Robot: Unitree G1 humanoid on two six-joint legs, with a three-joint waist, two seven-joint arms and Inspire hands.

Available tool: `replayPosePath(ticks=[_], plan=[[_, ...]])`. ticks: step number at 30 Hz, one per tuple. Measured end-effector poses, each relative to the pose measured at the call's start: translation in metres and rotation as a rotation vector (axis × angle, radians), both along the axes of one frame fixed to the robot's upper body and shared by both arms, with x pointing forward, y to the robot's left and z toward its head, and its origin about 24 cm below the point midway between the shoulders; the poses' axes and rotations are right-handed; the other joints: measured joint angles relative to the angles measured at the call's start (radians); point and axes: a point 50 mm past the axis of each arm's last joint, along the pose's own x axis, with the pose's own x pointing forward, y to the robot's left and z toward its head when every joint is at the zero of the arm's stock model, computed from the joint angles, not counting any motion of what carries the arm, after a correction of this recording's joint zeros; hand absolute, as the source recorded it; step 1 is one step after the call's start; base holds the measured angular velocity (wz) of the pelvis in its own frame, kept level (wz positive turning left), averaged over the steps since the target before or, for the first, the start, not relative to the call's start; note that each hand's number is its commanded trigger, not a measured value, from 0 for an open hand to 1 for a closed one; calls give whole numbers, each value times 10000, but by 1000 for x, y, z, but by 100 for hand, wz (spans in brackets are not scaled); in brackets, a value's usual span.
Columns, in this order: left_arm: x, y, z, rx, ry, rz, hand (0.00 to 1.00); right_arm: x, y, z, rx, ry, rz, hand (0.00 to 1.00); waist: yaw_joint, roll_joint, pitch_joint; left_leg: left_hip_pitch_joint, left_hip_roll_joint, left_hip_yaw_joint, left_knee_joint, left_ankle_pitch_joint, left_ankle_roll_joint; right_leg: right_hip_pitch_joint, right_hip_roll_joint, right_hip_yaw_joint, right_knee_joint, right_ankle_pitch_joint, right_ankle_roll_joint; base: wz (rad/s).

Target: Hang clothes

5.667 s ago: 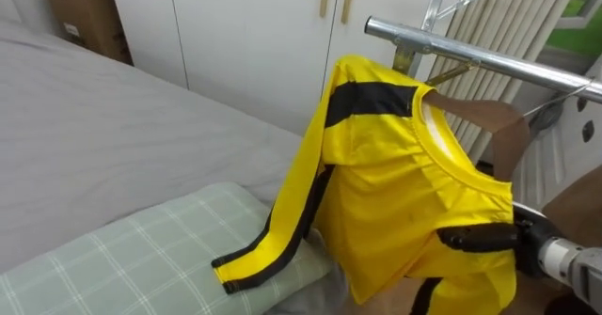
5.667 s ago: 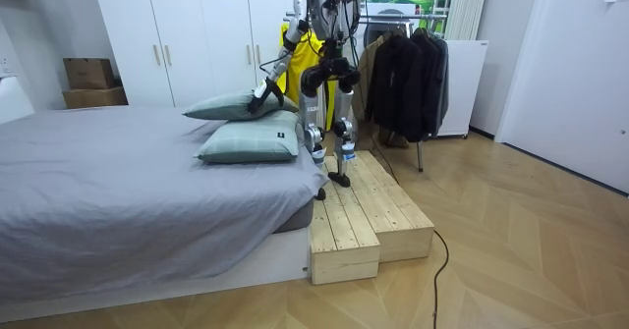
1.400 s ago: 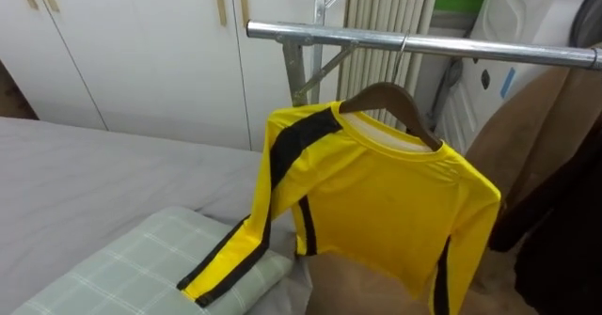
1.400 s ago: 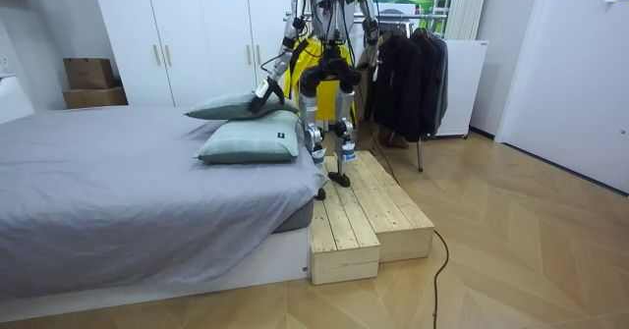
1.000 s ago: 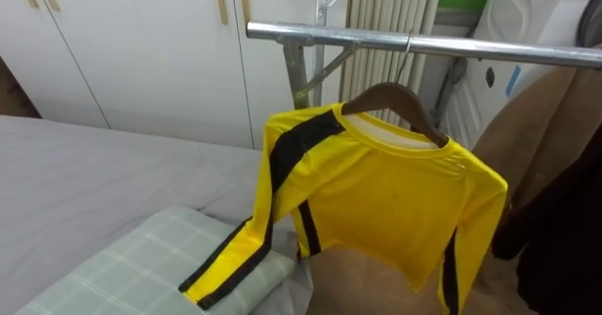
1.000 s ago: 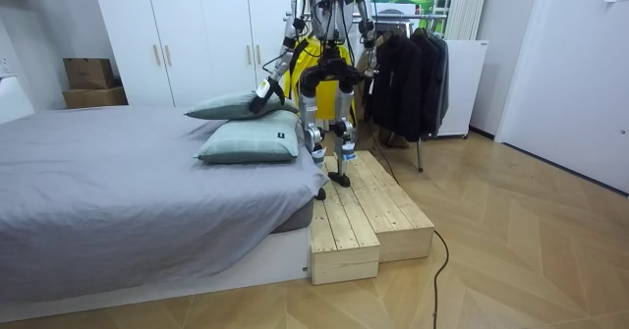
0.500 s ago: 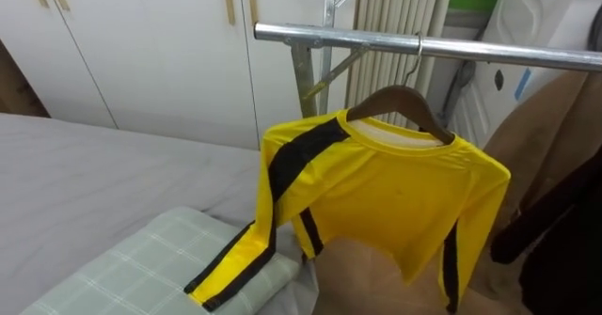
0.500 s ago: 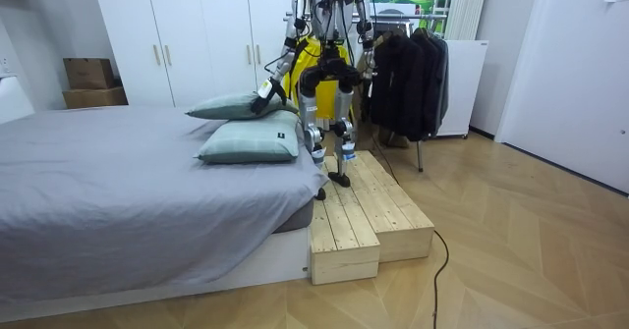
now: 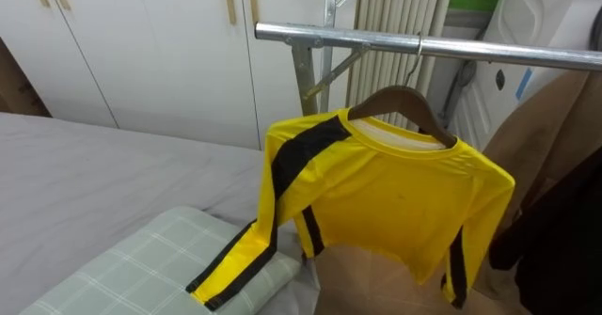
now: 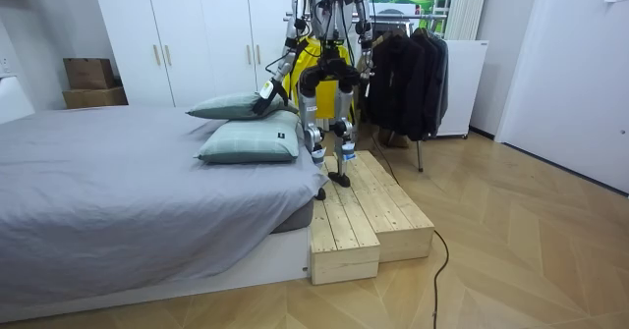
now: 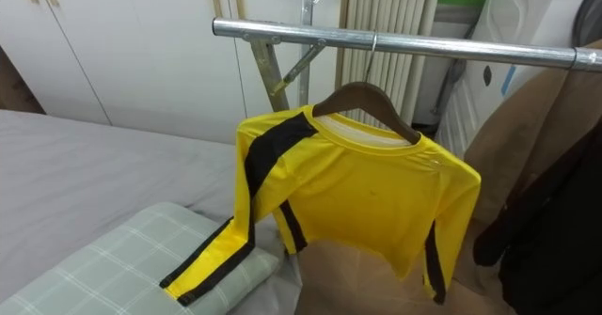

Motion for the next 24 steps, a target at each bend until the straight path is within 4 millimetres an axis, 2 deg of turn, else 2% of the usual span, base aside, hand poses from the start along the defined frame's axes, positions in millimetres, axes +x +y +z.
replayPosePath(ticks=[24], plan=[[-2,0,-1,-619,89,-146,0,-1,-1,0,31,97,89,0,21,65,-5,55,3,-13,2,0,0,76,-4,-34,-14,-1,-1,0]])
